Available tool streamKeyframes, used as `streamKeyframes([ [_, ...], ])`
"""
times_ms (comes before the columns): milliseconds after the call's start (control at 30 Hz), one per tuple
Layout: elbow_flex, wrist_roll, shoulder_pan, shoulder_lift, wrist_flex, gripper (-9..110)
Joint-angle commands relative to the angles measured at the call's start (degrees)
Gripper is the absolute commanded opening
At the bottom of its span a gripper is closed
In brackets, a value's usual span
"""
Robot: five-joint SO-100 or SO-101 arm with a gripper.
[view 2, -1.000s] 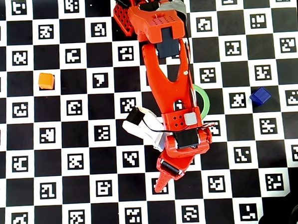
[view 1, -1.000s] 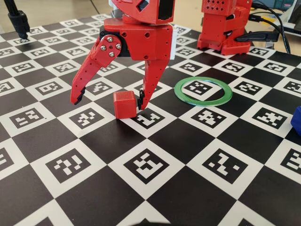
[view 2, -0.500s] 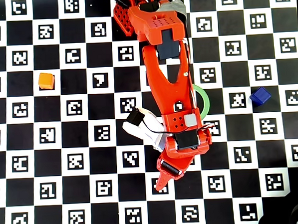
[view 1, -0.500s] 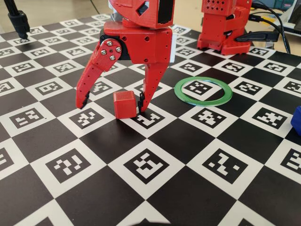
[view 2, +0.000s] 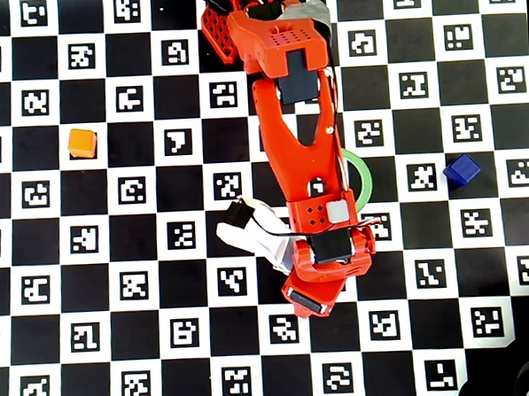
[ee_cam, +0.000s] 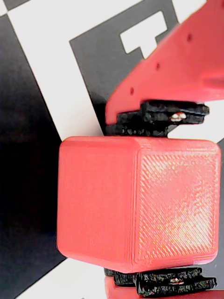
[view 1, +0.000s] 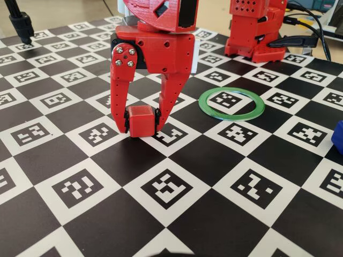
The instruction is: Grab the red cube then put it in the green circle then put the blue cube on top and finally the orange cube on top
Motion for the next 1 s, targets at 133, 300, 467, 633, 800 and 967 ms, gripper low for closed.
streamKeyframes([
  [133,1.4,-3.3,1.7,14.3,1.8,9],
  [300,0.0,-6.2,2.7,19.2,6.6,9],
  [467,-2.3,-8.9,2.3,23.8,13.6,9],
  [633,0.1,-13.5,1.0,30.1,17.2,9],
  [800,6.2,-20.2,-1.6,37.7,19.0,9],
  [967,14.5,-23.5,-5.4,44.6,20.1,9],
])
